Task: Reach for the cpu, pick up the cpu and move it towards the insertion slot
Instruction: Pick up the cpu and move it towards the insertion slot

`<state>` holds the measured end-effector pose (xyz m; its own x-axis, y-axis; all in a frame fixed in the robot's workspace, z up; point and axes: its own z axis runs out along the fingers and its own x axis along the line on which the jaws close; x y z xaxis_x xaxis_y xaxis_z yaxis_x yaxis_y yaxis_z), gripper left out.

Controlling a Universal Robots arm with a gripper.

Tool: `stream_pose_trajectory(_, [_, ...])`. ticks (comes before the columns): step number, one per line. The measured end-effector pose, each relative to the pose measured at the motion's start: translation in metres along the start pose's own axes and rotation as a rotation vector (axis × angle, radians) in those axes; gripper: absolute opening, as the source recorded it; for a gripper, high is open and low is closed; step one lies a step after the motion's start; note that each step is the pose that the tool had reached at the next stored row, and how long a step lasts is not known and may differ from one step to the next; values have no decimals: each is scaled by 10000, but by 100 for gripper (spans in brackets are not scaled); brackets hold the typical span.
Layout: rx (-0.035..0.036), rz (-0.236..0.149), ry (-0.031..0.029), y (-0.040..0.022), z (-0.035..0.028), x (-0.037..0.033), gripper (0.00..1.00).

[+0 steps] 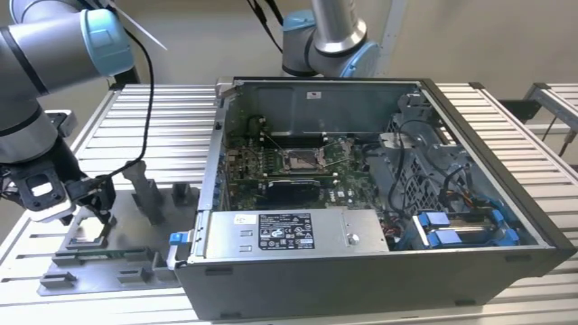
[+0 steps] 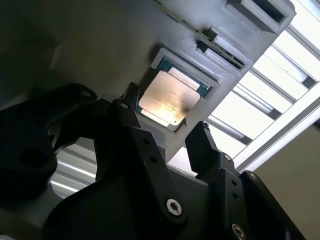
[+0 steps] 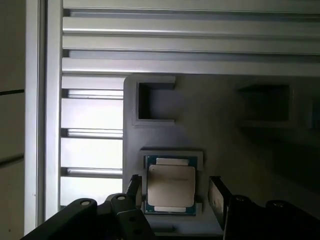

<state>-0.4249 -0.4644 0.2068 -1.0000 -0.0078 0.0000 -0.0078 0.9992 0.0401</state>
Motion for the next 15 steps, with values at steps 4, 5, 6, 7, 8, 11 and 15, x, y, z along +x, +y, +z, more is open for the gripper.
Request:
stream_pose_trajectory(4, [0,1,0,-14,60,6,100])
stream_pose_trajectory(5, [0,1,0,-16,75,7,100])
stream_pose_trajectory(6, [0,0,-1,-17,91,7,100])
stream_pose_trajectory(7, [0,1,0,-18,104,8,100])
stream_pose_trajectory(8, [2,0,2,-22,115,9,100])
stream_pose_trajectory(11, [0,1,0,-28,148,11,100])
stream_pose_trajectory(15, [1,1,1,-37,178,14,100])
